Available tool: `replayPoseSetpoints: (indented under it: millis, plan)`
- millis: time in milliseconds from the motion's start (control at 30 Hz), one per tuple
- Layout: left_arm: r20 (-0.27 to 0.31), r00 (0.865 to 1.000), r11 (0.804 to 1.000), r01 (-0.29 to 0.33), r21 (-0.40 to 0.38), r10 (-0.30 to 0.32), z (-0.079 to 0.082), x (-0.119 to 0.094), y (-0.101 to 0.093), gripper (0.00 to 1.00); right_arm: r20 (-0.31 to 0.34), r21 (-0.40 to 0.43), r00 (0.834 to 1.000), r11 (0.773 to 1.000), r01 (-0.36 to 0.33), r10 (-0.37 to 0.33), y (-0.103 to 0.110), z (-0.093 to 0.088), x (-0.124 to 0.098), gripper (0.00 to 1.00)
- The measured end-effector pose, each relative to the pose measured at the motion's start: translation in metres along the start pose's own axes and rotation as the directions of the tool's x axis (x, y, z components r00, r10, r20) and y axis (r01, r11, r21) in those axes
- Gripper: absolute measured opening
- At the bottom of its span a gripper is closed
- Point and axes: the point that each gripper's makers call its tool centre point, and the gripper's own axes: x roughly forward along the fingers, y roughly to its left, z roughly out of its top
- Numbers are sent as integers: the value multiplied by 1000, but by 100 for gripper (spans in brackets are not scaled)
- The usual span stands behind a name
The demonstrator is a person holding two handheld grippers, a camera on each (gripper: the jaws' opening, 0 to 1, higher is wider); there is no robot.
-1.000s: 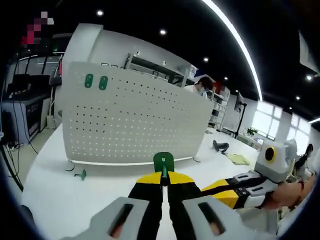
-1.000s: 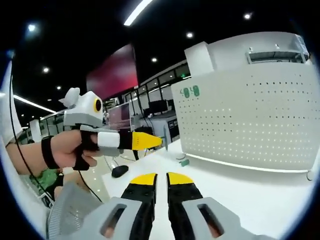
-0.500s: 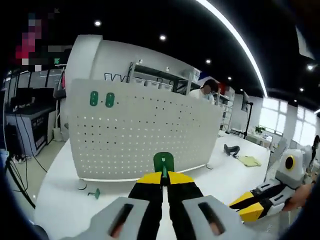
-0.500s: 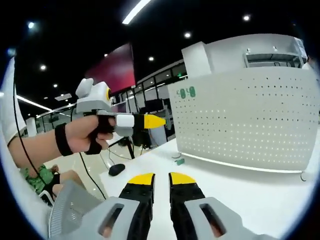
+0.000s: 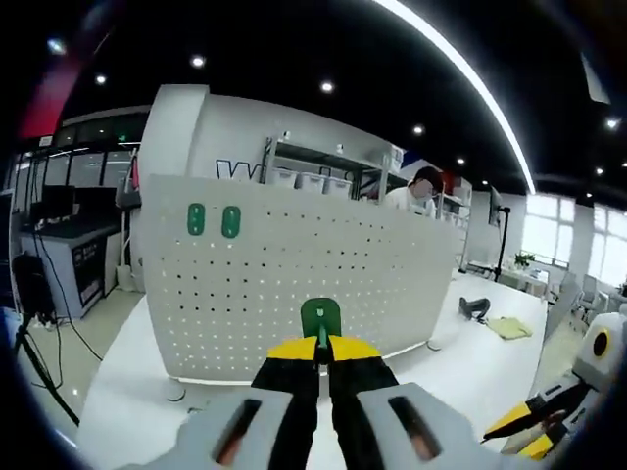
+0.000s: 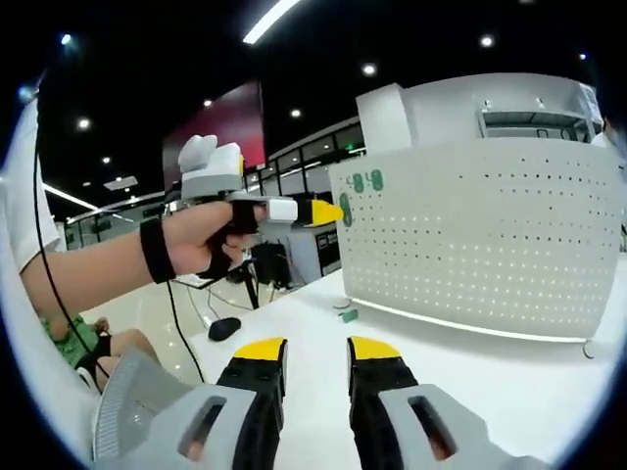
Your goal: Insert the hook assembly into the mounting plate slot until the hook locks in place.
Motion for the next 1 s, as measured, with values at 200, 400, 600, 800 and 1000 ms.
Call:
replayPoseSetpoints:
  millis: [200,400,600,800,1000]
  plan:
    - [2,999,999,-41,14,40,3,14,13,2,-6,3,1000,1000,18,-18,-4,1,-2,25]
    - [-2,998,997,-66,35,66,4,23,21,2,-9,13,999,999,49,-49,-12,-2,-5,25]
    - [-18,997,997,-73,36,74,6,37,27,2,-11,19,998,998,54,-54,-14,-4,-2,27]
    - [-6,997,995,-80,55,80,16,48,32,2,-6,24,998,997,70,-70,-21,-2,-3,27]
    - [6,995,992,-104,68,104,26,55,38,2,-11,26,997,996,81,-80,-25,-4,-6,27]
